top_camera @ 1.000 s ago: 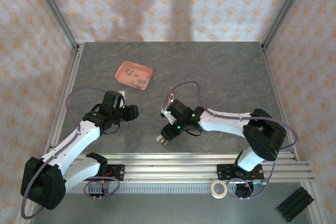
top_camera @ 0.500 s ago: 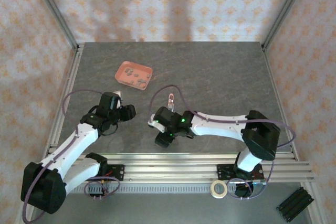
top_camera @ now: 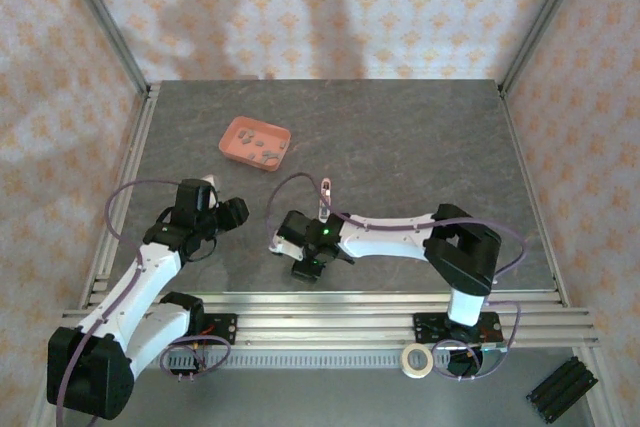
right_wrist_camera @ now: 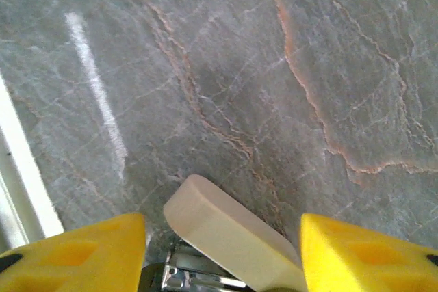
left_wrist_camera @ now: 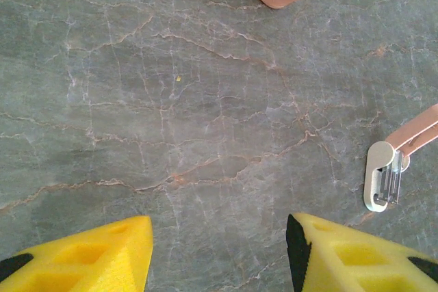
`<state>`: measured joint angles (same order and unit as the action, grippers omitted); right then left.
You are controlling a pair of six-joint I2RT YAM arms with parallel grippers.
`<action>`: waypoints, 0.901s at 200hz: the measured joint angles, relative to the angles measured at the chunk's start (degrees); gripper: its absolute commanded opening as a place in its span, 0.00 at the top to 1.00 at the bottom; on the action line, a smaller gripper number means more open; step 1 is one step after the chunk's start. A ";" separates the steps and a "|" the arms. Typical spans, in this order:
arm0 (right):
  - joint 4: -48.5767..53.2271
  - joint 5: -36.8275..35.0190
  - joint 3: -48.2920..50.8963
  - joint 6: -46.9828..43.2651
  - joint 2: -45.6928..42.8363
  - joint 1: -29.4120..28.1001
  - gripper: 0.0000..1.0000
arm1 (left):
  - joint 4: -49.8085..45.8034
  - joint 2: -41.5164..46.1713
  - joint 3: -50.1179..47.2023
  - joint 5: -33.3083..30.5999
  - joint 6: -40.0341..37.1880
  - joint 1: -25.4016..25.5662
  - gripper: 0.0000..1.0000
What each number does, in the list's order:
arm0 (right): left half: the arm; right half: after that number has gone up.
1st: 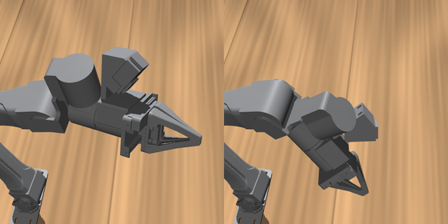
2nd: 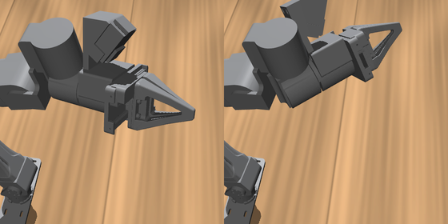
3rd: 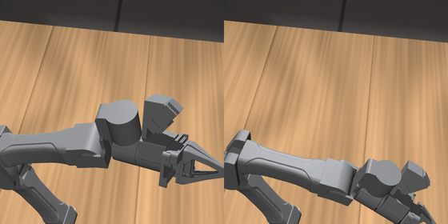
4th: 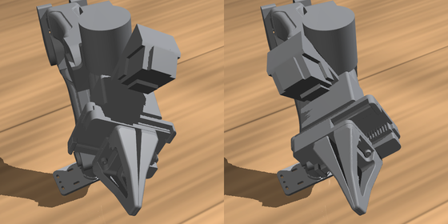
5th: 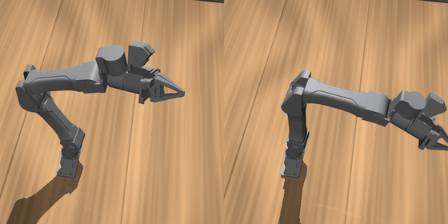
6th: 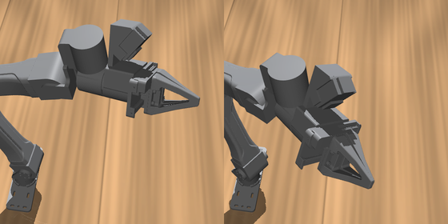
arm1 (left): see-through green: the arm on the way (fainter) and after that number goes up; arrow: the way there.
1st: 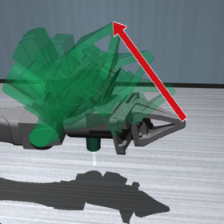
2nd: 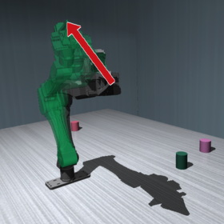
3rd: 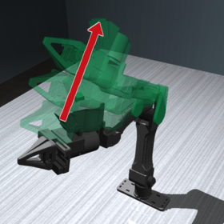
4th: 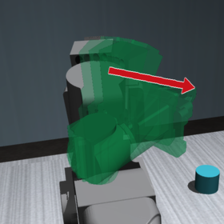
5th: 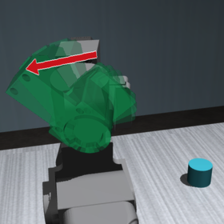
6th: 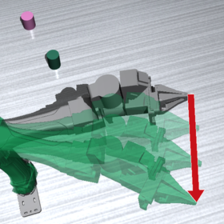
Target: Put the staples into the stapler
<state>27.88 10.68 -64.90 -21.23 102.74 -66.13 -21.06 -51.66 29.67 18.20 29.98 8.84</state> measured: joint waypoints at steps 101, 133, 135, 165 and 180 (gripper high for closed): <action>0.39 -3.82 -1.11 4.50 2.89 1.60 0.77 | 1.68 -0.20 -0.28 1.14 1.51 -0.35 0.46; -0.63 -3.63 0.50 6.43 0.76 3.39 0.83 | 2.64 -0.72 -0.63 1.57 1.51 -0.35 0.48; -0.70 -3.65 0.70 6.56 0.46 3.50 0.84 | 2.67 -0.74 -0.70 1.62 1.51 -0.35 0.48; -3.04 -3.65 4.07 8.48 -4.59 5.09 0.89 | 3.06 -0.98 -1.70 2.56 1.53 -0.35 0.49; -4.26 -3.67 5.53 9.53 -7.04 5.75 0.90 | 3.52 -0.98 -2.10 2.97 1.51 -0.35 0.49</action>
<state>23.62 7.01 -59.37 -11.70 95.70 -60.38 -17.54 -52.64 27.57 21.17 31.48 8.49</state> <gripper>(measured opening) 0.144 0.511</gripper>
